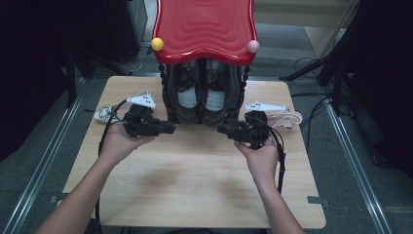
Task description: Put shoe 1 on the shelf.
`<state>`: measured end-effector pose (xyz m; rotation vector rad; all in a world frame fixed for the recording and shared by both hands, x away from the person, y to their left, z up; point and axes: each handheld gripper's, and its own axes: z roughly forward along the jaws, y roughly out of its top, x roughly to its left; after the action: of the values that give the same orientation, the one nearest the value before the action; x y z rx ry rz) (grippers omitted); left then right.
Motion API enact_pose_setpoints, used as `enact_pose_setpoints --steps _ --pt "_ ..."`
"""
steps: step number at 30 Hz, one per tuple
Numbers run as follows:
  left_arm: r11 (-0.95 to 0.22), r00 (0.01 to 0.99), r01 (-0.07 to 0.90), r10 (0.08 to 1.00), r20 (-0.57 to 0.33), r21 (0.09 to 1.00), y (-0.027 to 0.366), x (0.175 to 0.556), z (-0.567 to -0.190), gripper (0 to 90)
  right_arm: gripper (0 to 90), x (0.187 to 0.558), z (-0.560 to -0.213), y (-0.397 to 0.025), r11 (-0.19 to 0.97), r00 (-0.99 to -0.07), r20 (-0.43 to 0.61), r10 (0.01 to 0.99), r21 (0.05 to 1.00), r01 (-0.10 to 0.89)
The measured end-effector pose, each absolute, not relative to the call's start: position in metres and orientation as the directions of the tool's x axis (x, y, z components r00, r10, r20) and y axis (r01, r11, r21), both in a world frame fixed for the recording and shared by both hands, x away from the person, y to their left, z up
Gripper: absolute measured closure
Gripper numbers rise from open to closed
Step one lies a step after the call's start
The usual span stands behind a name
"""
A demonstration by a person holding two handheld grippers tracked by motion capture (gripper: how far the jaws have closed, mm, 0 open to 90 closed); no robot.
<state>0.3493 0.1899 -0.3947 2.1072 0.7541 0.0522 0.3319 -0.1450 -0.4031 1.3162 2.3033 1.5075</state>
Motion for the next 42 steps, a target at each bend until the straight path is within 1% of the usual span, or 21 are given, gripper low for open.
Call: enact_pose_setpoints --steps 3,7,9,14,19,22,28,31,36,42 --pt "-0.434 0.825 0.477 0.521 -0.219 0.764 0.186 0.357 -0.381 82.7 50.1 0.331 -0.413 -0.144 0.151 -0.626 0.372 0.685 0.768 0.622" --pt "-0.470 0.846 0.422 0.512 -0.150 0.775 0.176 0.370 -0.356 85.5 50.6 0.328 -0.424 -0.141 0.166 -0.642 0.379 0.667 0.764 0.623" --pt "-0.462 0.855 0.417 0.491 -0.166 0.783 0.173 0.379 -0.345 87.1 51.2 0.326 -0.428 -0.140 0.173 -0.646 0.372 0.667 0.765 0.620" --pt "-0.445 0.858 0.406 0.486 -0.166 0.798 0.164 0.399 -0.318 88.2 51.9 0.326 -0.435 -0.137 0.192 -0.659 0.360 0.660 0.767 0.612" --pt "-0.455 0.864 0.378 0.486 -0.130 0.806 0.153 0.412 -0.292 88.2 52.4 0.327 -0.440 -0.135 0.201 -0.663 0.357 0.658 0.765 0.612" --pt "-0.458 0.867 0.371 0.482 -0.125 0.808 0.147 0.420 -0.278 88.0 52.5 0.329 -0.443 -0.133 0.204 -0.668 0.361 0.651 0.765 0.611" --pt "-0.445 0.868 0.362 0.482 -0.122 0.819 0.138 0.432 -0.258 87.8 52.9 0.331 -0.448 -0.130 0.210 -0.675 0.367 0.640 0.761 0.614" --pt "-0.436 0.865 0.357 0.488 -0.116 0.826 0.136 0.438 -0.250 87.9 52.9 0.331 -0.449 -0.127 0.225 -0.680 0.350 0.645 0.763 0.606" --pt "-0.450 0.859 0.355 0.503 -0.096 0.819 0.131 0.450 -0.237 87.9 52.8 0.333 -0.449 -0.125 0.233 -0.686 0.347 0.639 0.762 0.604" --pt "-0.439 0.860 0.351 0.501 -0.099 0.827 0.116 0.467 -0.225 87.7 52.8 0.337 -0.448 -0.123 0.236 -0.696 0.351 0.627 0.766 0.598"
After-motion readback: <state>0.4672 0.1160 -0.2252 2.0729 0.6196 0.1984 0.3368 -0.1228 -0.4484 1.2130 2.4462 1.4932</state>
